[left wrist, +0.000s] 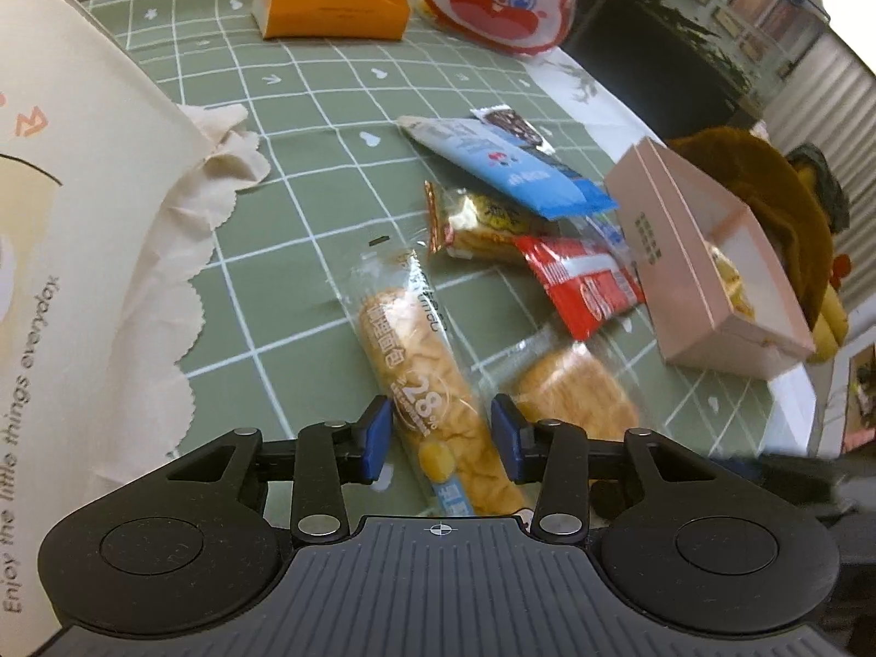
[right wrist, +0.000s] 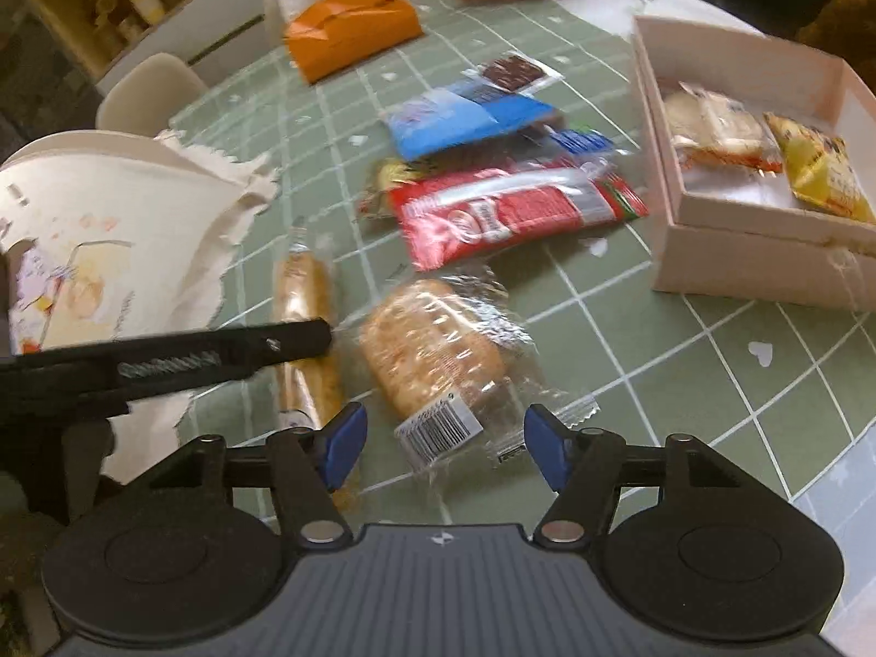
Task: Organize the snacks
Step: 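Move left tool to the long wafer-stick pack while right tool approaches the round bread pack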
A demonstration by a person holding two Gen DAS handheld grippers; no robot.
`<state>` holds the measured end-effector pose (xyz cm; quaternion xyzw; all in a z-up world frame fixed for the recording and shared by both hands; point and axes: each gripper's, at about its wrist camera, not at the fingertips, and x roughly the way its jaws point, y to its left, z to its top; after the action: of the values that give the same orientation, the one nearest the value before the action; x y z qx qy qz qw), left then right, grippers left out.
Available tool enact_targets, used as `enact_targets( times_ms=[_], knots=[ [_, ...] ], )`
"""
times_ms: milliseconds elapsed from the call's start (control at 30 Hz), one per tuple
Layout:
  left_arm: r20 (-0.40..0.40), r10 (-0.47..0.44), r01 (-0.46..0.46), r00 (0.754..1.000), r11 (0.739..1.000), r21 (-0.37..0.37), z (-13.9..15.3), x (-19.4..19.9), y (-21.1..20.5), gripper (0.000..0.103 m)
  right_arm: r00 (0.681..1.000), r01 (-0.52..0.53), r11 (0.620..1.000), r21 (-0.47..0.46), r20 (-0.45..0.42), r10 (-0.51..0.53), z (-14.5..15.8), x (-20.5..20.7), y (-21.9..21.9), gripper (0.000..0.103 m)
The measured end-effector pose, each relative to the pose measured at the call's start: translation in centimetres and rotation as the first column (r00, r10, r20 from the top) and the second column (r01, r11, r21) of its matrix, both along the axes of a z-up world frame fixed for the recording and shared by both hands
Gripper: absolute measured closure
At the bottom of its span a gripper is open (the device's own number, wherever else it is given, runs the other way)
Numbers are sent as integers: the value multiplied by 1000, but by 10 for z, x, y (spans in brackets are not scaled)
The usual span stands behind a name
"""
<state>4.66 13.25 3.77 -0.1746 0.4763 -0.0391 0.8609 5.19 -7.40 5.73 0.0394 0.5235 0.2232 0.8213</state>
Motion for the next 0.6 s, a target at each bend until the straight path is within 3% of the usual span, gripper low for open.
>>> enact_targets(
  times_ms=[133,233,333,467,600],
  knots=[
    [-1,-2,2,1000,1000,7,0,-11,6,57,987,-55,992,-109,146,71,17,-8,10,37],
    [-6,-2,2,1000,1000,19,1,-17,11,57,973,-88,977,-192,196,126,16,0,22,37],
    [-7,3,-3,1000,1000,11,1,-24,16,57,981,-66,978,-200,165,100,3,19,26,31],
    [-18,-2,2,1000,1000,-19,-3,-26,18,58,997,-14,996,-85,79,21,-6,25,15,31],
    [-14,-31,31,999,999,-16,-3,-23,9,59,999,-16,998,-66,51,19,-8,4,11,42]
  ],
)
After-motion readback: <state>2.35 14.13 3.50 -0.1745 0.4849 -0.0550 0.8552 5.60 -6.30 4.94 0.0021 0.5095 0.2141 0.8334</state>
